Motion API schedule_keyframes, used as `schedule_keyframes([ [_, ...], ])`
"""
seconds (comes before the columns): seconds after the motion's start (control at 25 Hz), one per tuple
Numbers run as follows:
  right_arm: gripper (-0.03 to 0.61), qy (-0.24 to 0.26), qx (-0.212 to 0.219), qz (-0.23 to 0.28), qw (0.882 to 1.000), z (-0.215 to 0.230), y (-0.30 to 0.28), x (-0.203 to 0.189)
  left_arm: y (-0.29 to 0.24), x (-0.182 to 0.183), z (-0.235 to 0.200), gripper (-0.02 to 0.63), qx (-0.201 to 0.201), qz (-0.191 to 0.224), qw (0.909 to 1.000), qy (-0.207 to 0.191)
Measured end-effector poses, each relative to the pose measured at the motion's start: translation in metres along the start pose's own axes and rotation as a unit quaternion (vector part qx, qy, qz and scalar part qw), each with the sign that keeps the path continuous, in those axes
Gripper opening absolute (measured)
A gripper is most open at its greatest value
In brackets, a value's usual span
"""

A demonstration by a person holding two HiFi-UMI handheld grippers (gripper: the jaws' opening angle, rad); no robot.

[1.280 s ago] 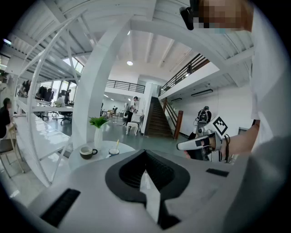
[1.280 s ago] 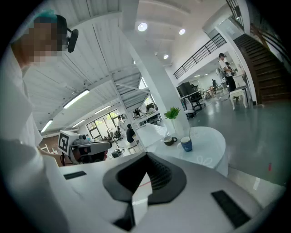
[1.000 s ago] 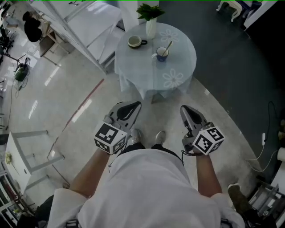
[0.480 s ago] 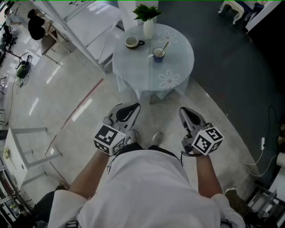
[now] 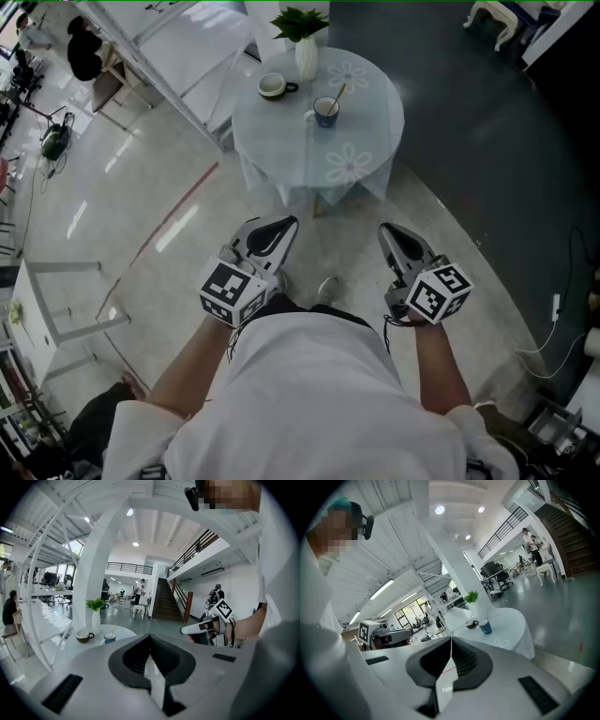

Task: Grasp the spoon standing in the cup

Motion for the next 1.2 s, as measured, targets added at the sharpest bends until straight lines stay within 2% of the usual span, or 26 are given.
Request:
schedule_keyframes([
  [0.6, 0.021, 0.002, 0.016, -0.01, 1.0, 0.024, 0.015, 0.003, -0.017, 0.002, 0.027, 0.021, 0.019, -0.002, 0.9998, 0.0],
  [1.2, 0.021, 0.0, 0.001, -0.021, 1.0, 0.042, -0.027, 0.018, -0.044, -0.001, -0.019, 0.02, 0.014, -0.003, 0.9999, 0.006],
])
Point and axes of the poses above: the fingertips, and each gripper's own axes: y backward along the fingers, z to its right, x out of its top, the point moved 3 cm from there along y, backward along the fingers, and after that the axes turned 8 degrees about -y, right-handed, at the moved point
